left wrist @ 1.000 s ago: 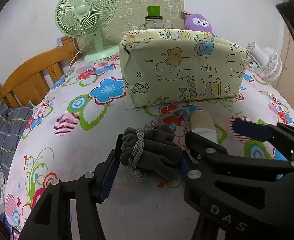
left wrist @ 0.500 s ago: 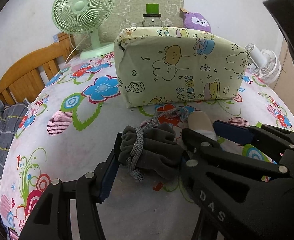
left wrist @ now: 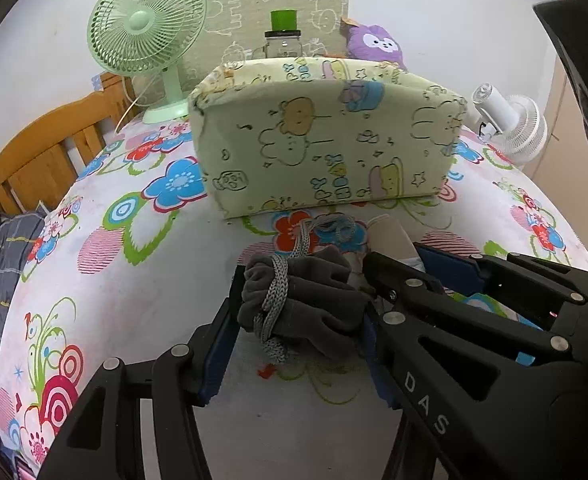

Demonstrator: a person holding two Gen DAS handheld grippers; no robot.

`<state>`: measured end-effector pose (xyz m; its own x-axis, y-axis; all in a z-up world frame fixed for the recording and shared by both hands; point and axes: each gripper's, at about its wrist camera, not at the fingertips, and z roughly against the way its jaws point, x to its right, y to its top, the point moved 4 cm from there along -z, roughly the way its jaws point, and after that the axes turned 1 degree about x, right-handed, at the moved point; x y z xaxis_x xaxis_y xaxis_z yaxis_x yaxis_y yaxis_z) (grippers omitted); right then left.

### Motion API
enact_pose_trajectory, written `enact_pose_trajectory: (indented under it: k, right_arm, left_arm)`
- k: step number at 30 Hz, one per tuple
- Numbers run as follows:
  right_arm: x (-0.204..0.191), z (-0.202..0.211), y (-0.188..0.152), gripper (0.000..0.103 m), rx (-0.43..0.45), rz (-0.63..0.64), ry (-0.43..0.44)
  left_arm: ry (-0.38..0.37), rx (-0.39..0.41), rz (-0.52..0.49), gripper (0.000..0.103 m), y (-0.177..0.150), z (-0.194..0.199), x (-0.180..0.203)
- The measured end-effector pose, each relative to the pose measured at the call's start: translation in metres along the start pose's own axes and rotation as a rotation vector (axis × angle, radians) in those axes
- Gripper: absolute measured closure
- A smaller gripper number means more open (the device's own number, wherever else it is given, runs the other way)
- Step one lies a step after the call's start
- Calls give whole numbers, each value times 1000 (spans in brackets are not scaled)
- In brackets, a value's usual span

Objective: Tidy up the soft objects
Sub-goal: 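Grasp the grey gloves with the left tool while the right tool grasps the white roll, then lift and carry the gloves over the box with the left tool while the right tool carries the roll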

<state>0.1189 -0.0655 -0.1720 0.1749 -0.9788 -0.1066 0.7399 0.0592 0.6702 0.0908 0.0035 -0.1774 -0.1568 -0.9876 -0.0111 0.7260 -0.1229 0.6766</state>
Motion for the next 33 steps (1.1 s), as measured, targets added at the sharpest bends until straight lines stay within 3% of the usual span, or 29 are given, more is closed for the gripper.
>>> enact_pose_trajectory:
  k: [16,33]
  right_arm:
    - [26,33,7,75,59,-29,-9]
    - [34,91,38,75,167,-16,6]
  left_arm:
    - [-5,50,-5,42,17,20,27]
    - [1,153,-8,42,52,70,46]
